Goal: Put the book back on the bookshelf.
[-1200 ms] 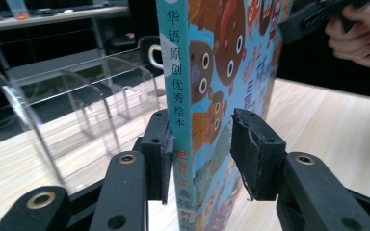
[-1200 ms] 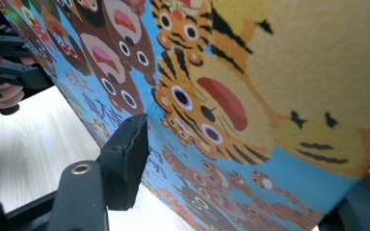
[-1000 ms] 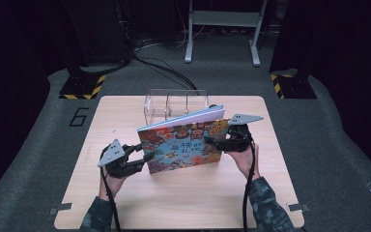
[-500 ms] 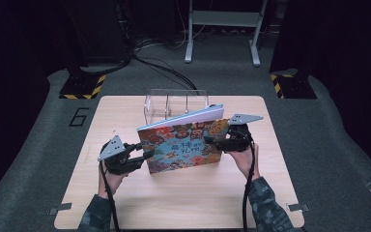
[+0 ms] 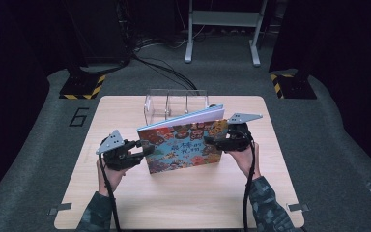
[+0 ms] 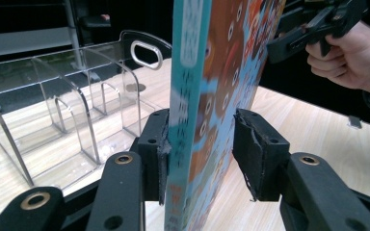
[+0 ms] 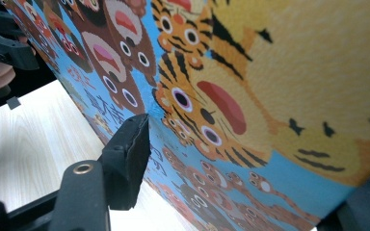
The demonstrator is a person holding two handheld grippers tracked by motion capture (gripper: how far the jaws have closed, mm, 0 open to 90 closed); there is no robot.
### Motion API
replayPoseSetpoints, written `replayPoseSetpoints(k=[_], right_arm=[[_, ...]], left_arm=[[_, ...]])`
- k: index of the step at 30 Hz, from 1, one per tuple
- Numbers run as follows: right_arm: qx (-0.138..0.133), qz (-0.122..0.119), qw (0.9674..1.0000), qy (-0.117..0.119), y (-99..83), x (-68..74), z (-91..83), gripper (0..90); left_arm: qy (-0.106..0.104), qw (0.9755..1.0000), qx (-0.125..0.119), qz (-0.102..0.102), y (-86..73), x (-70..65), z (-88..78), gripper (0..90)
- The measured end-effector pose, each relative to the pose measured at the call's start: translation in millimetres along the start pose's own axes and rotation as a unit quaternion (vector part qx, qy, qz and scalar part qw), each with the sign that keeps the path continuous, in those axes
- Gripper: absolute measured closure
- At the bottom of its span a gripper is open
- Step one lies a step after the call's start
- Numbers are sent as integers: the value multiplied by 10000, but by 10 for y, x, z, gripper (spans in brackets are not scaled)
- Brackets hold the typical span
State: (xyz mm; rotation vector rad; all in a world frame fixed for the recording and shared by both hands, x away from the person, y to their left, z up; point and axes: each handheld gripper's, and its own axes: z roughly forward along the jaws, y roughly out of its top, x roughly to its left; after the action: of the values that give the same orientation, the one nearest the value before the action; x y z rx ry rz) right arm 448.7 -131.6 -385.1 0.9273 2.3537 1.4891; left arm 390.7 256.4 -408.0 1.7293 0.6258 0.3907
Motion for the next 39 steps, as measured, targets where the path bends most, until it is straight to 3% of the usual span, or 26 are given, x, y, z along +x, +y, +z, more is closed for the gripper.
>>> replayPoseSetpoints(k=[8,12,16,22,24,28,33,36,37,39], right_arm=[[11,-16,10000,11,9,-5,3,369],[42,-28,10000,15,14,-5,-3,373],[116,-108,9999,-13,32,-10,-28,359],[109,-107,9999,-73,41,-34,-107,344],[95,-120,9998,-112,31,-50,-128,344],[29,-78,9998,-180,6,-80,-186,342],[48,-10,9997,-251,-17,-122,-228,288],[-16,59,9997,-241,-25,-161,-243,230],[-67,95,9994,-338,-21,-170,-233,159],[-63,110,9992,-371,0,-180,-210,145]], left_arm=[[-181,9998,-20,-86,96,20,-6,533],[-249,9995,-166,-45,161,23,-7,500],[-288,9995,-148,38,224,10,10,483],[-309,9995,-64,50,276,12,16,514],[-164,9996,79,194,307,6,12,551],[-201,9996,-44,207,345,5,-7,580],[-253,9993,-15,263,380,13,-3,601],[-219,9993,12,319,396,9,-3,610],[-228,9992,28,340,400,10,-6,636],[-262,9990,23,359,397,22,-11,645]])
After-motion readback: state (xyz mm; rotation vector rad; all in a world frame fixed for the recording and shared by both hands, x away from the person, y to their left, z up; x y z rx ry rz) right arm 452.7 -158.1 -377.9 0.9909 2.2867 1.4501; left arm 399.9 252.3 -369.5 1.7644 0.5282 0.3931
